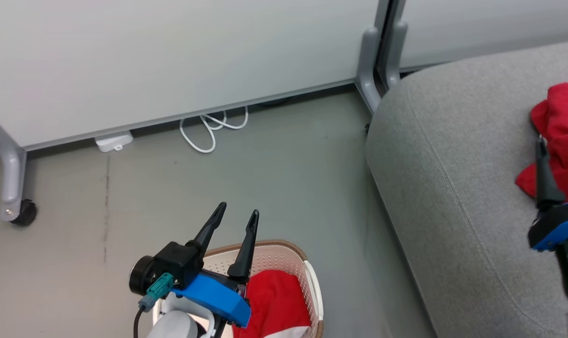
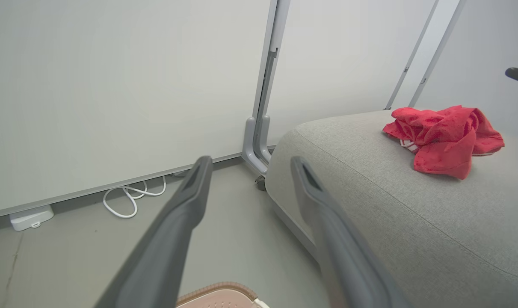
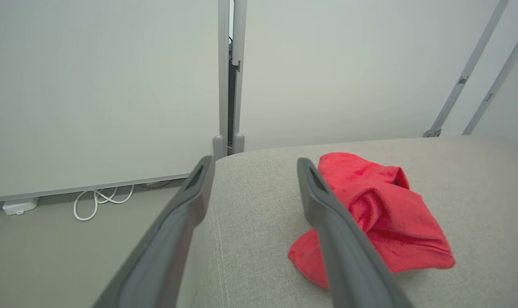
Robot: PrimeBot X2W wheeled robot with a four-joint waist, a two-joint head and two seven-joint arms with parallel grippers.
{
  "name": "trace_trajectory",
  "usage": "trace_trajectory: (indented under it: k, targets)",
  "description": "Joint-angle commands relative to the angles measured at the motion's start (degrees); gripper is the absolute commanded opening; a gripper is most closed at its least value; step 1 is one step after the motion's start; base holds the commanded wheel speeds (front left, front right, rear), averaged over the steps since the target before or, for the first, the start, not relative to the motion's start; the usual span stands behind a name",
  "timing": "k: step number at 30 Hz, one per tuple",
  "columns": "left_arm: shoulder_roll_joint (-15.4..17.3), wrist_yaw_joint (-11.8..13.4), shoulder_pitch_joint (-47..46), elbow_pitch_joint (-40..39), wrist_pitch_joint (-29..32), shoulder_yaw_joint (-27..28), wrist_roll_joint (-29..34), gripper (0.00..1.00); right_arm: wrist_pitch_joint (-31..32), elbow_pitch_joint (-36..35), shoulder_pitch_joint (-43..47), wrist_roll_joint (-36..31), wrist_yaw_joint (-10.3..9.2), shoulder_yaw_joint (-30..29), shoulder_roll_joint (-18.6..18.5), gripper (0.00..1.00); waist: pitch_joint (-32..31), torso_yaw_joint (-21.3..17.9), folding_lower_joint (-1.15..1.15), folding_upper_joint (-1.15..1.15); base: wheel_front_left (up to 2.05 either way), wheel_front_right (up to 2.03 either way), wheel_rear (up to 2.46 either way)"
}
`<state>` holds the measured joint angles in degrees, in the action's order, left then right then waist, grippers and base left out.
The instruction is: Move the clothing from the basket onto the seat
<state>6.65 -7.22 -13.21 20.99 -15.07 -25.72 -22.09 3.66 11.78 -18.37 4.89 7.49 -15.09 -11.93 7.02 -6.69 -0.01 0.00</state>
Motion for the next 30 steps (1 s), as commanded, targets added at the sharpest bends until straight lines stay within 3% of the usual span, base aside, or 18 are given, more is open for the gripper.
trace_trajectory:
  k: [1, 10, 18, 30]
  targets:
    - [-0.4, -0.4, 1.2, -0.1, -0.1, 1.0, 0.7, 1.00, 0.1, -2.7, 2.7, -0.2, 0.01, 1.2, 0.9, 1.00, -2.1, 1.9, 0.01, 0.00, 0.00, 0.00, 0.00]
    - [-1.6, -0.2, 5.4, -0.7, -0.1, 7.8, 2.2, 1.00, 1.2, -11.4, 12.2, -0.4, 0.01, 6.8, 5.3, 1.00, -6.4, 6.4, 0.01, 0.00, 0.00, 0.00, 0.00]
    - [-1.1, -0.2, 8.1, -1.4, -0.1, 13.6, 4.0, 1.00, -0.2, -11.5, 17.1, -0.1, 0.01, 9.2, 7.9, 1.00, -8.3, 8.9, 0.01, 0.00, 0.00, 0.00, 0.00]
    - [-0.4, -0.3, 10.7, -1.8, -0.1, 17.8, 5.5, 1.00, -3.2, -9.7, 19.0, -0.3, 0.01, 10.5, 9.0, 1.00, -8.8, 8.7, 0.01, 0.00, 0.00, 0.00, 0.00]
